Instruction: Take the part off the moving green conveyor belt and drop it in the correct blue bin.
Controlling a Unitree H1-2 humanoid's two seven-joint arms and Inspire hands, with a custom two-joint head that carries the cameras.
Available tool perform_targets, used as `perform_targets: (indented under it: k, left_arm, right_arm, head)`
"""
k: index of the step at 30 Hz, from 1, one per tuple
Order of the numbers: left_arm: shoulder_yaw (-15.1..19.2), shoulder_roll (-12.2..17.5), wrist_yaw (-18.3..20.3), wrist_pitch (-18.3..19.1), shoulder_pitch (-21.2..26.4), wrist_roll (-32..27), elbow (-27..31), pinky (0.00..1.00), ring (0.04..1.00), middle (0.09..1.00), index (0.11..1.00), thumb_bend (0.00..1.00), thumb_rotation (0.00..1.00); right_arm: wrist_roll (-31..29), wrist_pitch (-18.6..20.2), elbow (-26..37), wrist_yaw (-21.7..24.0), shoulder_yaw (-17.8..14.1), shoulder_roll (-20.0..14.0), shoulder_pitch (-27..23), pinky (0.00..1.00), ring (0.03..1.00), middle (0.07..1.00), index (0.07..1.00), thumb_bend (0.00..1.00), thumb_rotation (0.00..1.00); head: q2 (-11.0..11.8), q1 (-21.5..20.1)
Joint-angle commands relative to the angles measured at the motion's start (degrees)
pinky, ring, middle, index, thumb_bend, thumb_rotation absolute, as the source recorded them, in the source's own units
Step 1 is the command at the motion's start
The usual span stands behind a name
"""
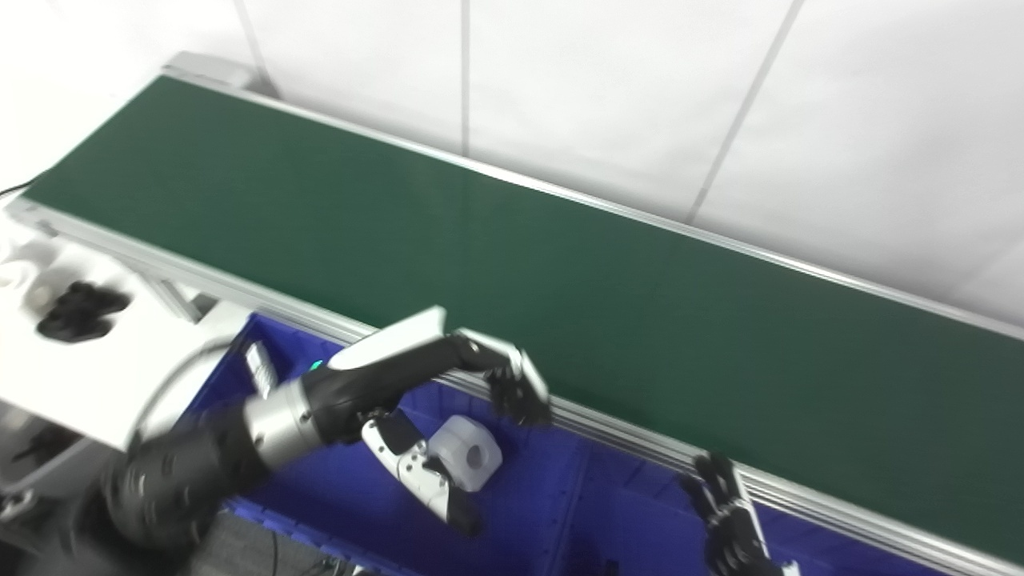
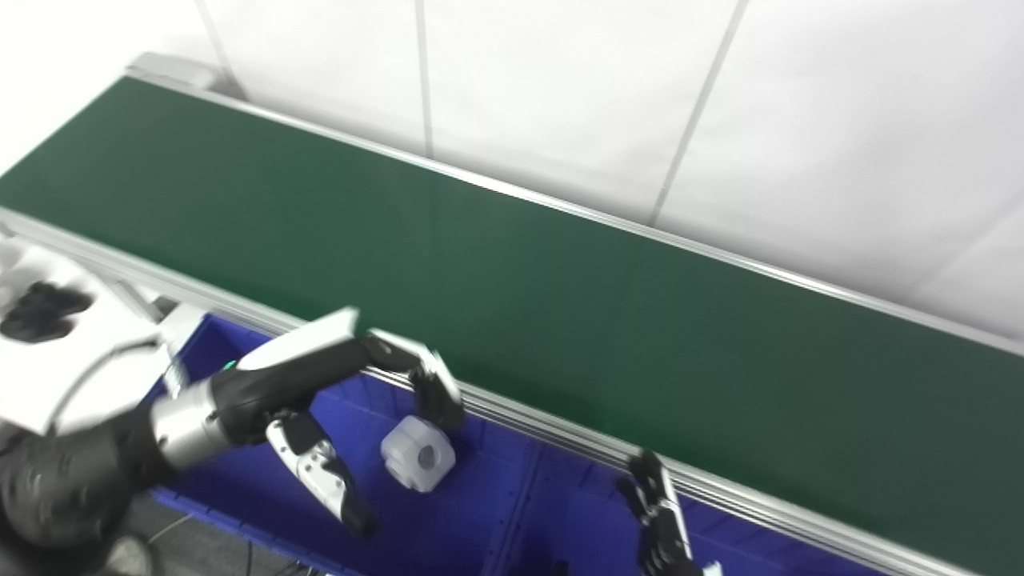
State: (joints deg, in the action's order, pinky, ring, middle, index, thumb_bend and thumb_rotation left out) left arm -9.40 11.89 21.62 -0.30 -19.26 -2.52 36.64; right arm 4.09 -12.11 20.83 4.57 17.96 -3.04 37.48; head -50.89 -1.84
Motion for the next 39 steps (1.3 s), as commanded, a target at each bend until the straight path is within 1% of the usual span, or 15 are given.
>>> perform_targets:
  k: [1, 2, 3, 4, 5, 6, 8, 9, 11, 16, 20, 23, 29, 34, 39]
  left_arm:
    - [0.36, -1.53, -3.96, -4.97, -2.67, 3.29, -4.4, 0.69, 0.766, 0.793, 0.801, 0.72, 0.66]
    - [0.72, -2.21, -4.42, -5.98, -3.17, 4.48, -5.55, 0.73, 0.796, 0.819, 0.83, 0.71, 0.68]
    - [0.9, -3.35, -5.17, -5.59, -3.88, 5.38, -7.54, 0.75, 0.811, 0.833, 0.844, 0.7, 0.69]
    - [1.15, -3.95, -5.6, -5.18, -4.3, 5.63, -8.86, 0.85, 0.897, 0.913, 0.914, 0.71, 0.69]
    - [1.03, -4.14, -5.74, -4.52, -4.52, 6.15, -10.67, 0.89, 0.926, 0.94, 0.938, 0.71, 0.69]
    - [0.99, -4.1, -5.79, -4.13, -4.61, 6.43, -11.85, 0.92, 0.963, 0.969, 0.968, 0.7, 0.7]
    - [0.81, -3.11, -5.35, -4.5, -4.3, 6.37, -13.97, 0.96, 0.993, 0.994, 0.994, 0.7, 0.71]
    - [0.34, -1.71, -3.84, -5.37, -3.7, 5.24, -15.5, 0.99, 0.998, 0.998, 0.998, 0.67, 0.69]
    - [-0.19, 0.34, -1.84, -6.8, -2.73, 3.6, -17.57, 1.0, 1.0, 1.0, 1.0, 0.66, 0.67]
    - [-1.88, 3.46, -0.82, -10.48, -0.88, 6.91, -20.86, 1.0, 1.0, 1.0, 1.0, 0.79, 0.66]
    - [-3.26, 4.67, -0.19, -11.91, 0.12, 6.52, -22.45, 1.0, 1.0, 1.0, 1.0, 0.79, 0.63]
    - [-3.83, 5.33, 0.11, -12.69, 0.47, 6.69, -22.44, 1.0, 1.0, 1.0, 1.0, 0.81, 0.67]
    - [-4.13, 5.73, -0.04, -13.23, 0.75, 7.08, -22.45, 1.0, 1.0, 1.0, 1.0, 0.82, 0.73]
    - [-4.14, 5.98, 0.26, -14.01, 0.67, 5.67, -23.22, 1.0, 1.0, 1.0, 1.0, 0.82, 0.73]
    - [-3.42, 6.81, 0.74, -15.53, 0.9, 3.55, -24.78, 1.0, 1.0, 1.0, 1.0, 0.81, 0.72]
  right_arm:
    - [2.09, -0.09, 1.19, -0.44, 1.36, 1.83, 0.09, 0.95, 0.904, 0.93, 0.952, 0.87, 0.99]
    - [2.77, -0.09, 0.99, -0.62, 1.7, 2.35, 0.09, 0.94, 0.902, 0.927, 0.949, 0.87, 0.99]
    - [3.65, -0.16, 0.64, -1.09, 2.29, 3.4, 0.12, 0.94, 0.9, 0.926, 0.948, 0.86, 0.99]
    - [4.41, -0.2, 0.36, -1.48, 2.8, 4.26, 0.13, 0.94, 0.898, 0.925, 0.945, 0.86, 0.97]
    - [5.59, -0.21, 0.0, -2.03, 3.4, 5.33, 0.11, 0.94, 0.897, 0.925, 0.944, 0.85, 0.97]
    - [6.51, -0.19, -0.24, -2.46, 3.87, 6.1, 0.1, 0.94, 0.9, 0.928, 0.944, 0.86, 0.98]
    - [8.54, 0.22, -0.55, -3.45, 4.81, 7.71, 0.08, 0.94, 0.9, 0.928, 0.942, 0.86, 0.98]
    - [9.48, 0.51, -0.82, -3.99, 5.36, 8.6, -0.13, 0.94, 0.905, 0.933, 0.945, 0.86, 0.99]
    - [10.8, 1.09, -1.16, -4.84, 6.29, 9.81, -0.52, 0.94, 0.909, 0.937, 0.948, 0.86, 0.99]
    - [11.58, 2.49, -1.77, -6.37, 7.63, 11.1, -1.31, 0.94, 0.913, 0.957, 0.952, 0.86, 1.0]
    - [11.18, 2.88, -1.94, -6.97, 8.13, 10.72, -1.76, 0.95, 0.913, 0.96, 0.951, 0.86, 0.99]
    - [11.22, 4.41, -1.0, -7.01, 8.09, 10.5, -1.79, 0.96, 0.919, 0.962, 0.956, 0.84, 0.99]
    - [11.38, 5.33, -0.71, -7.63, 7.69, 10.12, -2.08, 0.96, 0.911, 0.954, 0.955, 0.85, 1.0]
    - [11.19, 4.73, -2.3, -8.24, 7.88, 9.97, -2.26, 0.95, 0.902, 0.953, 0.95, 0.87, 1.0]
    - [11.56, 3.84, -4.87, -8.84, 8.83, 10.76, -3.21, 0.94, 0.892, 0.952, 0.946, 0.85, 1.0]
  head:
    - [0.02, -4.11]
    - [0.02, -4.11]
    - [-0.25, -8.23]
    - [-0.35, -9.65]
    - [-0.62, -13.19]
    - [-0.7, -13.92]
    - [-1.35, -18.65]
    - [-1.87, -21.74]
    - [-2.36, -25.0]
    - [-2.66, -27.29]
    - [-2.91, -27.31]
    - [-3.78, -27.12]
    - [-3.37, -27.63]
    - [-1.26, -30.06]
    - [1.25, -36.13]
